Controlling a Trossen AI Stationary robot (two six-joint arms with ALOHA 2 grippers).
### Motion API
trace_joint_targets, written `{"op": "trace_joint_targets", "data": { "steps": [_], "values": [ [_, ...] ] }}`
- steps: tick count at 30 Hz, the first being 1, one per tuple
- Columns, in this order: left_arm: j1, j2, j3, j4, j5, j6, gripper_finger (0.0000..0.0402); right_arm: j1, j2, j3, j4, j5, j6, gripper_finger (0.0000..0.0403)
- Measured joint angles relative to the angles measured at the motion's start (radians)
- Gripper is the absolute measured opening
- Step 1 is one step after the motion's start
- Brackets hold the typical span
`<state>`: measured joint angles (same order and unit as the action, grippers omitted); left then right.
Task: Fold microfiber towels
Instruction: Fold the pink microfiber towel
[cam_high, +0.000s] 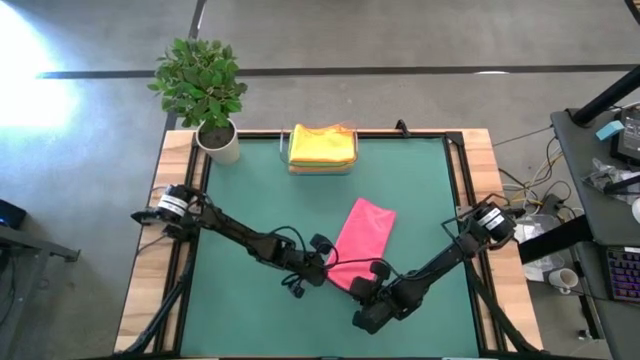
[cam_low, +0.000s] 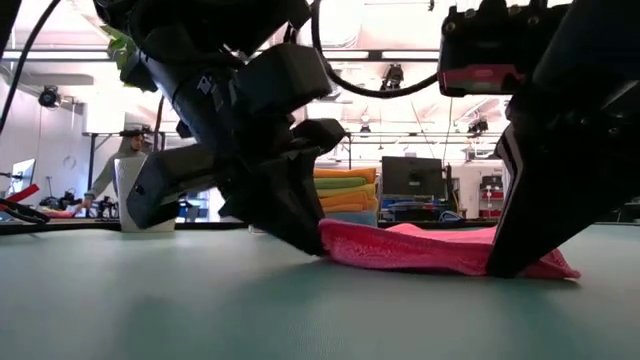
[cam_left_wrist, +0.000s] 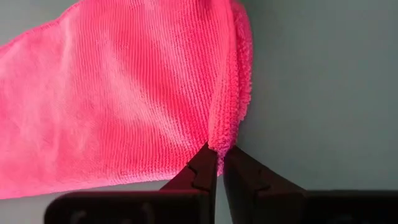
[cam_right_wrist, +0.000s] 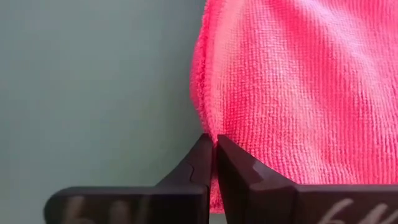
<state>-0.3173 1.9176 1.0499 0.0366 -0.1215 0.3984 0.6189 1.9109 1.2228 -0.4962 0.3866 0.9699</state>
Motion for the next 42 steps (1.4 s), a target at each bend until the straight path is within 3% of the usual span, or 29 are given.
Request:
{"op": "trace_joint_targets", "data": {
  "steps": [7,24,30,42],
  "values": [
    [-0.005,-0.083,0.046,-0.094,0.001,-0.095,0.0006,-0.004,-0.097,0.042,-0.138,-0.002,0.033,0.0009],
    [-0.019,-0.211,0.247,-0.426,0.007,-0.275,0.0005,-0.012,-0.108,0.44,-0.595,0.085,0.026,0.0009],
    [-0.031,-0.281,0.315,-0.523,0.024,-0.447,0.0005,-0.008,-0.108,0.581,-0.622,0.092,0.005,0.0009],
    [-0.101,-0.391,0.356,-0.525,0.07,-0.758,0.0005,0.047,-0.108,0.816,-0.63,0.094,-0.076,0.0008]
  ]
}}
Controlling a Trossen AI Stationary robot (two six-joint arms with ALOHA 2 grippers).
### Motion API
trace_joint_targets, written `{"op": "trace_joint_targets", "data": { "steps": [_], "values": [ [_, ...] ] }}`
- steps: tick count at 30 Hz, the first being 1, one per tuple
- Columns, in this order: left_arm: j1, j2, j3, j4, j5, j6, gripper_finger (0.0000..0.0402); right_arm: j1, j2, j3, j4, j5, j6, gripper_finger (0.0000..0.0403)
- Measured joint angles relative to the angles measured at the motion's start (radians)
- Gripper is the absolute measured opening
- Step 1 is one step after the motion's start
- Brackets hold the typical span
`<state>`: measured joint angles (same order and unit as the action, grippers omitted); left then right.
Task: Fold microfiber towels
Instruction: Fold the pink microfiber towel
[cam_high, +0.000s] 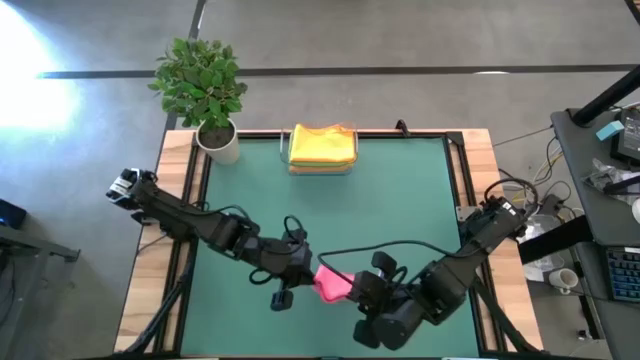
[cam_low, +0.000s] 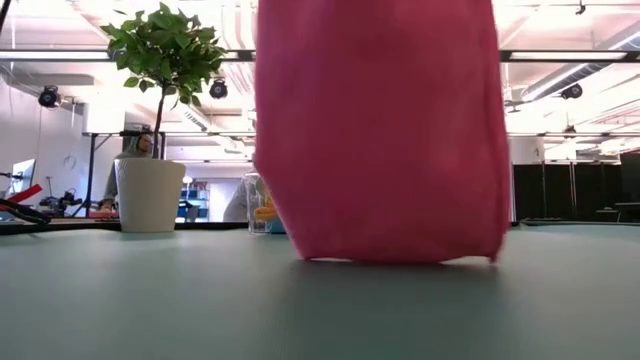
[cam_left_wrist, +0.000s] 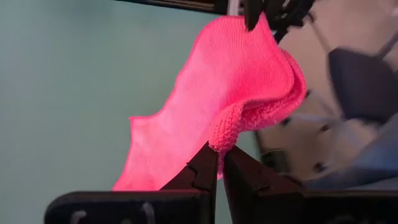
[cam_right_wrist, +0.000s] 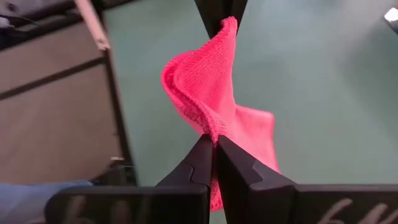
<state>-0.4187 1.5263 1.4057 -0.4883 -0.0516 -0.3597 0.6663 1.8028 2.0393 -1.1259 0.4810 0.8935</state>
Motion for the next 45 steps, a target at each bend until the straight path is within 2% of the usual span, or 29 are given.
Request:
{"op": "trace_joint_targets", "data": {
  "steps": [12,15,20,26,29,35,45],
  "values": [
    [-0.061,-0.006,0.07,0.009,0.075,-0.452,0.0005,0.093,0.0,0.101,0.068,-0.001,-0.004,0.0008],
    [-0.062,-0.006,0.087,0.011,0.078,-0.495,0.0005,0.102,0.0,0.109,0.07,0.005,0.004,0.0008],
    [-0.036,0.005,0.067,0.007,0.033,-0.44,0.0005,0.082,0.0,0.07,-0.045,0.043,0.003,0.0008],
    [0.041,0.053,0.035,-0.018,-0.068,-0.312,0.0005,-0.001,0.002,-0.058,-0.218,0.108,0.109,0.0008],
    [0.09,0.075,0.026,-0.028,-0.11,-0.241,0.0005,-0.041,0.001,-0.125,-0.225,0.124,0.109,0.0008],
    [0.181,0.091,-0.016,-0.03,-0.116,-0.136,0.0005,-0.119,0.001,-0.255,-0.229,0.134,0.102,0.0008],
    [0.299,0.091,-0.139,-0.017,-0.116,0.041,0.0005,-0.173,0.0,-0.425,-0.182,0.239,0.011,0.0008]
  ]
}}
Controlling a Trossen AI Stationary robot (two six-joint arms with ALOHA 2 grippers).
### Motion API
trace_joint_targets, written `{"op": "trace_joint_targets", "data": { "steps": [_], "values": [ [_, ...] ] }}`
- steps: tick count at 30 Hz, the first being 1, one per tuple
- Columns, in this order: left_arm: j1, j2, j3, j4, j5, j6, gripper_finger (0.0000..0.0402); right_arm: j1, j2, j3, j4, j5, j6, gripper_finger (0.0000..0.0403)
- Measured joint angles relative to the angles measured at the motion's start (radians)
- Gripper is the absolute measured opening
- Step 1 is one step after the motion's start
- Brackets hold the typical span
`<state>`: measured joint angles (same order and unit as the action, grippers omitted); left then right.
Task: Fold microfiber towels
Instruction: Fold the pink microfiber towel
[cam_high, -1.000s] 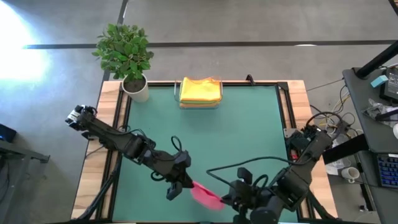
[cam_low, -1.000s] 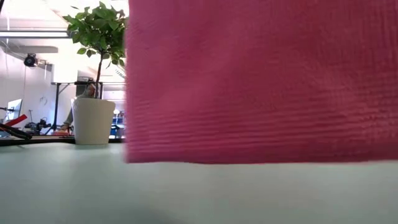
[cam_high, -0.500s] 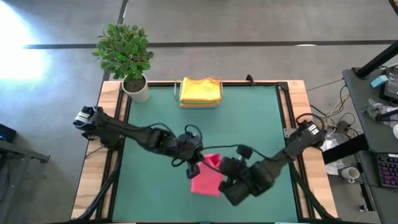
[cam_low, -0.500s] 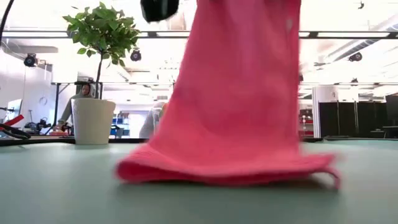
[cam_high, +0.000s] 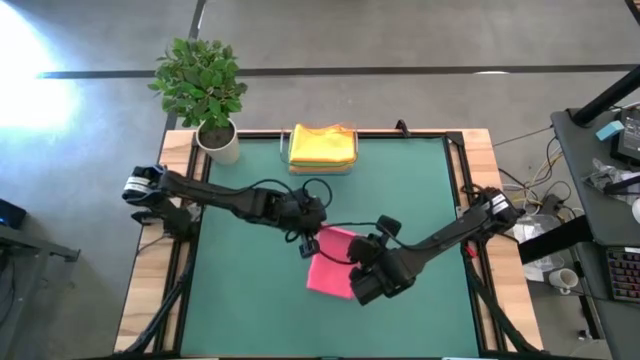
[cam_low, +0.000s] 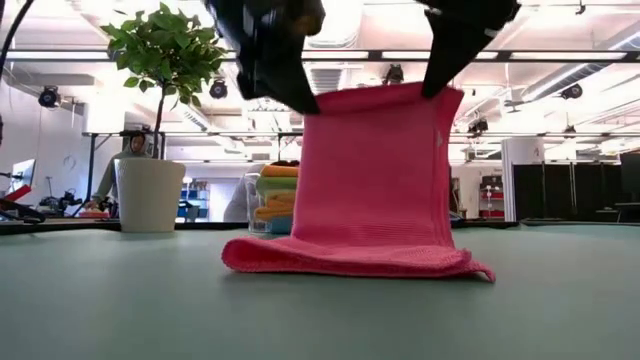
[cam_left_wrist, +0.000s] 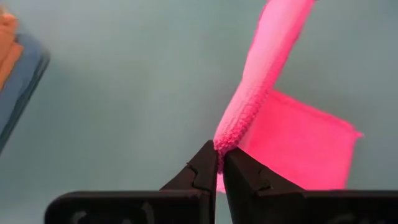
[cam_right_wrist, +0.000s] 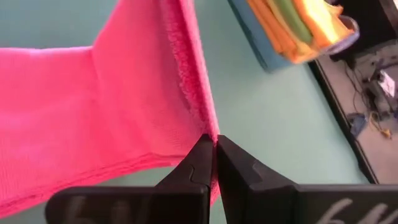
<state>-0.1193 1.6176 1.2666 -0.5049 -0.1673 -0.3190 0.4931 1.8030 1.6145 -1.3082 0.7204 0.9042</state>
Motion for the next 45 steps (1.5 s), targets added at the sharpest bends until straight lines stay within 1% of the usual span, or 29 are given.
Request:
{"op": "trace_joint_targets", "data": {
  "steps": [4,7,14,17,21,23,27,34,39,45],
  "values": [
    [0.021,0.0,-0.032,0.004,0.0,0.042,0.0005,-0.003,0.0,-0.032,0.087,-0.003,-0.062,0.0008],
    [0.022,0.0,-0.037,-0.003,0.002,0.047,0.0005,-0.003,0.0,-0.04,0.176,-0.017,-0.108,0.0008],
    [0.002,0.0,-0.037,-0.002,0.097,0.071,0.0005,0.0,0.0,-0.044,0.282,-0.126,-0.122,0.0008],
    [-0.009,0.0,-0.038,-0.002,0.155,0.071,0.0005,0.0,0.0,-0.078,0.331,-0.15,-0.12,0.0008],
    [-0.026,0.0,-0.044,-0.003,0.168,0.067,0.0005,0.0,0.0,-0.138,0.462,-0.221,-0.12,0.0008],
    [-0.035,0.0,-0.047,-0.005,0.178,0.064,0.0005,0.003,0.0,-0.159,0.509,-0.234,-0.12,0.0008],
    [-0.051,0.0,-0.07,0.0,0.237,0.052,0.0005,0.006,0.0,-0.165,0.514,-0.257,-0.119,0.0008],
    [-0.085,0.0,-0.125,0.01,0.287,-0.009,0.0005,0.017,0.005,-0.175,0.539,-0.301,-0.122,0.0008],
    [-0.107,0.0,-0.171,0.118,0.327,-0.02,0.0005,0.03,0.042,-0.182,0.555,-0.344,-0.134,0.0008],
    [-0.112,0.0,-0.249,0.261,0.337,-0.12,0.0005,0.034,0.074,-0.182,0.562,-0.38,-0.131,0.0008]
  ]
}}
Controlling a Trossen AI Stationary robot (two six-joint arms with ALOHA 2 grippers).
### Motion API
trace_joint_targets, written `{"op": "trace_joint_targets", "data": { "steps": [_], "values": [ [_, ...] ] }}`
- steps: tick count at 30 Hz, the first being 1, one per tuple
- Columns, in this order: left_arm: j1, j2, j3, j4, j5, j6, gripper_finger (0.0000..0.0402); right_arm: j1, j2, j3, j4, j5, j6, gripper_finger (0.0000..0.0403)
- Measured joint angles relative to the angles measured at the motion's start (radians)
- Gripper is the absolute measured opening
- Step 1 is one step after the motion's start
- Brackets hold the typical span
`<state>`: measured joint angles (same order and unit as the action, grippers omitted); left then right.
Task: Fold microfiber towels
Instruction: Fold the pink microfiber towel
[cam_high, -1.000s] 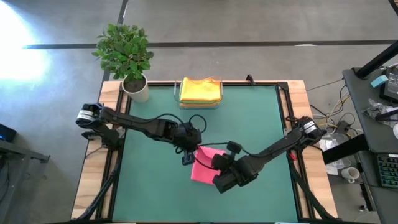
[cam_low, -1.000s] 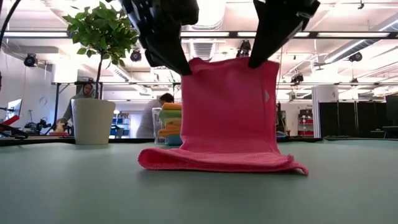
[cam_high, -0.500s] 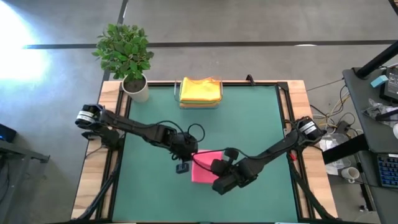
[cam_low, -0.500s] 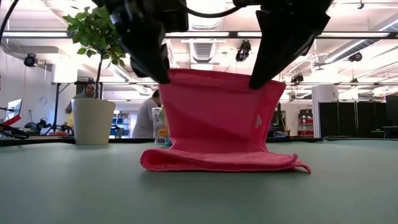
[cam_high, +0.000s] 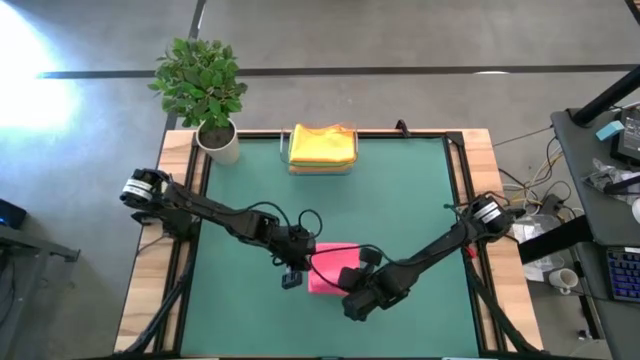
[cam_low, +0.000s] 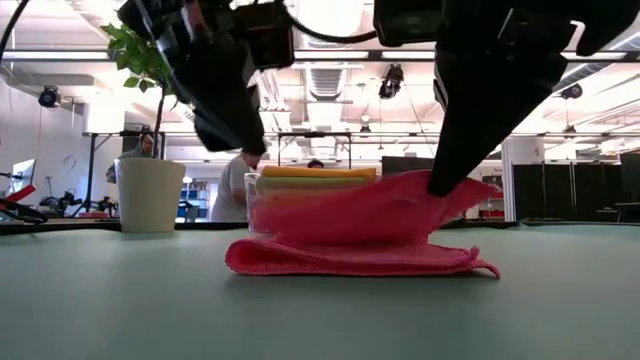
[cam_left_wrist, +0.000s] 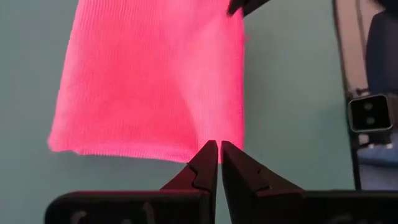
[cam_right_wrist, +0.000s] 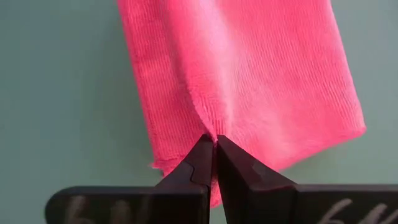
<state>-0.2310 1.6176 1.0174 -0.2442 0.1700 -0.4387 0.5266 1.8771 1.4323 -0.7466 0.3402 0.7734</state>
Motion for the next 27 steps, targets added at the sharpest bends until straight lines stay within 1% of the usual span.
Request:
{"op": "trace_joint_targets", "data": {
  "steps": [5,8,11,15,20,23,25,27],
  "values": [
    [-0.002,0.0,-0.031,-0.002,0.003,-0.001,0.0007,-0.001,0.0,0.006,0.005,-0.025,-0.001,0.0008],
    [-0.002,0.0,-0.046,0.0,0.003,-0.001,0.0019,-0.001,0.004,0.006,0.01,-0.041,-0.004,0.0008],
    [-0.002,0.0,-0.055,0.002,0.003,0.0,0.0041,-0.001,0.011,0.006,0.049,-0.066,-0.018,0.0008],
    [-0.002,0.0,-0.061,0.001,0.003,0.0,0.0081,0.002,0.015,0.006,0.101,-0.077,-0.04,0.0008],
    [0.001,0.0,-0.051,0.002,0.003,0.0,0.0131,0.004,0.016,0.005,0.109,-0.079,-0.055,0.0008],
    [0.002,0.0,-0.051,0.001,0.003,0.0,0.0149,0.004,0.016,0.004,0.11,-0.088,-0.06,0.0008],
    [0.002,0.0,-0.051,0.001,0.003,0.0,0.0155,0.004,0.016,0.004,0.122,-0.112,-0.064,0.0009],
    [0.002,0.0,-0.051,0.001,0.003,0.0,0.0157,0.004,0.016,0.004,0.135,-0.114,-0.068,0.0011]
  ]
}}
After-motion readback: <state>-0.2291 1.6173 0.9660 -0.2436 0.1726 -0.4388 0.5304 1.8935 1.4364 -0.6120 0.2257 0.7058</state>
